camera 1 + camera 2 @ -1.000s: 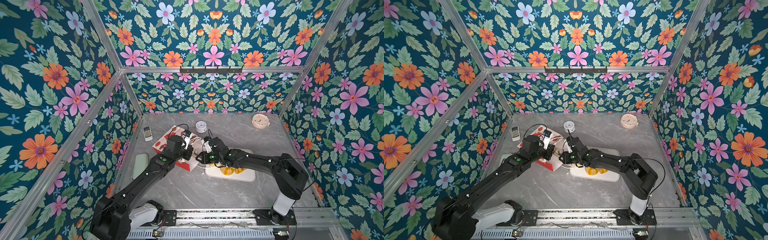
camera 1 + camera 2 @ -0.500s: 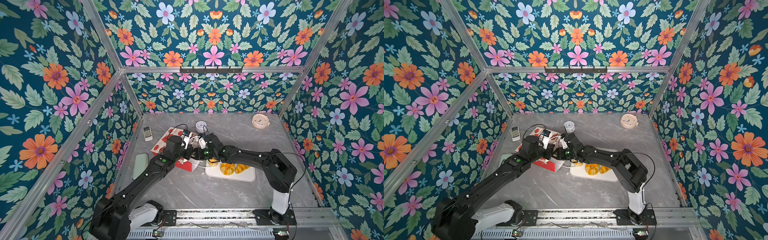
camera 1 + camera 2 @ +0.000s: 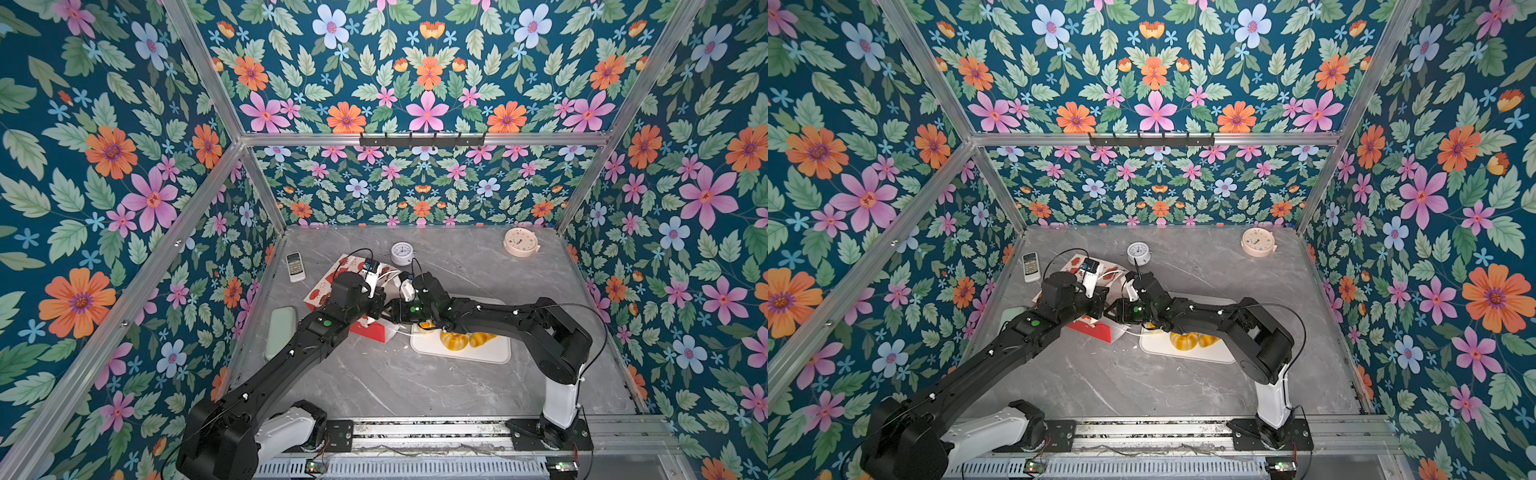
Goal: Take the fake bread out of the paper bag
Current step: 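Reach the tongs deep into the bag toward the small round bun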
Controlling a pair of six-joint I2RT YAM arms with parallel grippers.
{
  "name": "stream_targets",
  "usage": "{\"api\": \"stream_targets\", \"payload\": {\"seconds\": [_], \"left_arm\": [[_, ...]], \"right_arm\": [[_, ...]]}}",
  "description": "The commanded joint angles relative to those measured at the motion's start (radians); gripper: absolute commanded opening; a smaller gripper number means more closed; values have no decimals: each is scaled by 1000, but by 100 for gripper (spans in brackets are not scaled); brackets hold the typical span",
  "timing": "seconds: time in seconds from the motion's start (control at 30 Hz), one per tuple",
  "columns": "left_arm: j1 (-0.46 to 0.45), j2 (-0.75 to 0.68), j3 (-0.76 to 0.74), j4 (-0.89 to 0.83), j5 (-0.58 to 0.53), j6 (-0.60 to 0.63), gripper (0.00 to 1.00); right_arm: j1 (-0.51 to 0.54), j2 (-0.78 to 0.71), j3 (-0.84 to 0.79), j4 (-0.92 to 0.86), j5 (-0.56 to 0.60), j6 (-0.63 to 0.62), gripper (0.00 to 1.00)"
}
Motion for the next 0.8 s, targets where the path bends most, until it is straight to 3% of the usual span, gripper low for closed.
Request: {"api": "stream_targets", "payload": {"seconds": [0.0, 0.37, 0.77], "left_arm": [[-1, -2, 6, 62, 7, -22, 0], [-1, 45, 43, 61, 31, -19, 0], [-1, 20, 35, 66, 77, -21, 0]], "right_arm": [[2, -5, -4, 62, -17, -3, 44], [48, 55, 103, -8, 9, -46, 45], [45, 129, 144, 78, -10, -29, 48]]}}
